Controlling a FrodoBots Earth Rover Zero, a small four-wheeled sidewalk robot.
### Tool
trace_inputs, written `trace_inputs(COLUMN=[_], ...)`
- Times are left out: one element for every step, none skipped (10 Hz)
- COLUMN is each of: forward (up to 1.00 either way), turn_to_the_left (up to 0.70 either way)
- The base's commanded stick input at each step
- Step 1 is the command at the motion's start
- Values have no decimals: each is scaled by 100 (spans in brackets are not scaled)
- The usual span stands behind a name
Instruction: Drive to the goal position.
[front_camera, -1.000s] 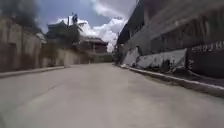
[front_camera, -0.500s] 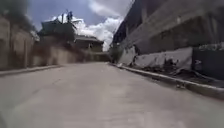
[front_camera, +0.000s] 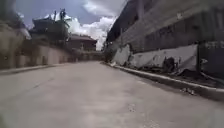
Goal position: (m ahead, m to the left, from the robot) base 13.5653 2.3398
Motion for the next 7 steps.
trace_inputs(forward=[100,100,100,100,100,100,100], turn_to_the_left=[-2,-2,-2,-2,-2,0,0])
